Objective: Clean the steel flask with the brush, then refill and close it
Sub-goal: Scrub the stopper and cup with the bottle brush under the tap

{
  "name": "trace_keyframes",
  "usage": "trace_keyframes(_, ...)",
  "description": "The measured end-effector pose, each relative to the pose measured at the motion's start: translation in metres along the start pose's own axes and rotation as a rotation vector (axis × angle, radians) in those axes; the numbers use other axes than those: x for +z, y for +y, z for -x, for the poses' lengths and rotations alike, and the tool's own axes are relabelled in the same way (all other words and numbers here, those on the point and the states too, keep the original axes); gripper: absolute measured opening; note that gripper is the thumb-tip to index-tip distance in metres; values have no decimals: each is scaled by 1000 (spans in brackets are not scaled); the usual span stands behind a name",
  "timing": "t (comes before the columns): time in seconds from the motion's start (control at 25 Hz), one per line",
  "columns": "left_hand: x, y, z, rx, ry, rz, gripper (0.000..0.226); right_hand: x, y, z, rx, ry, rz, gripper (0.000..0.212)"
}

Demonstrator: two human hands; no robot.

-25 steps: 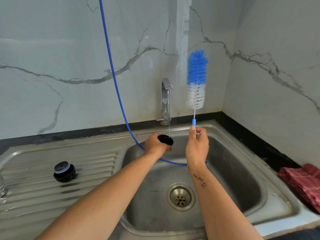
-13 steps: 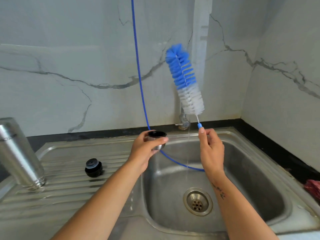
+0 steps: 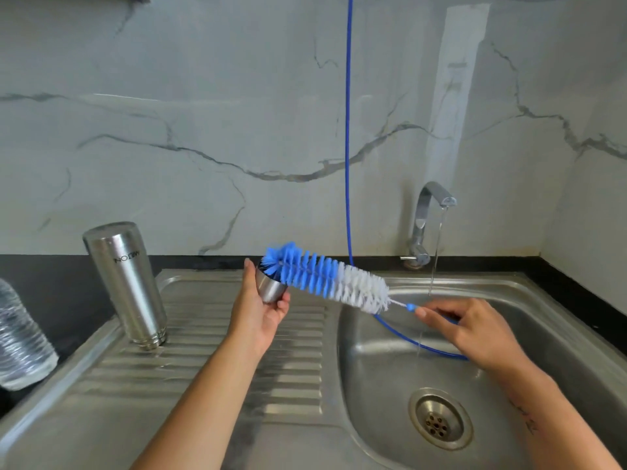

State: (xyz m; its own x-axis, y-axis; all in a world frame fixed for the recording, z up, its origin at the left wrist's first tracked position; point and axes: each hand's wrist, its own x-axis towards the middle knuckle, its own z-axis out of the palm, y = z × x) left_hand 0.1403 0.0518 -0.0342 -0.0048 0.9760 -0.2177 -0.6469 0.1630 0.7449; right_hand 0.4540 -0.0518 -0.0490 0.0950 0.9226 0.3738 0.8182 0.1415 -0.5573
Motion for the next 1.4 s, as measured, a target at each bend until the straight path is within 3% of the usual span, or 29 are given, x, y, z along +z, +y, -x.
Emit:
trace_keyframes(0.32, -15, 17, -3, -15, 38, -344, 22, -13, -12, -6, 20, -152, 162, 16)
trace_keyframes(0.48, -23, 23, -5, -74, 31, -465, 26, -26, -13, -4, 53, -210, 160, 27)
trace_keyframes(0.64, -16, 16, 2, -75, -69, -579, 30, -22, -18, -6, 13, -254, 187, 54)
trace_keyframes(0.72, -14, 14, 4, -24, -79, -621, 29, -20, -20, -7, 35, -254, 213, 62)
trace_keyframes(0.84, -13, 14, 4, 154, -58, -738, 26, -19, -24, -6, 96, -332, 140, 48)
trace_keyframes(0.92, -13, 14, 5, 226, -89, -801, 26, -18, -28, -3, 122, -361, 109, 57)
trace_keyframes(1.0, -13, 17, 6, 159, -91, -792, 25, -17, -33, -2, 99, -273, 143, 51)
trace_keyframes(1.12, -14, 22, 9, -133, -36, -778, 29, -17, -37, -2, -86, 25, 249, 20)
trace_keyframes(1.24, -13, 24, 12, -200, -80, -802, 32, -11, -30, -6, -232, 165, 274, 31)
trace_keyframes(1.4, -16, 29, 8, 111, -293, -726, 28, -8, -26, -8, -43, -224, 174, 39)
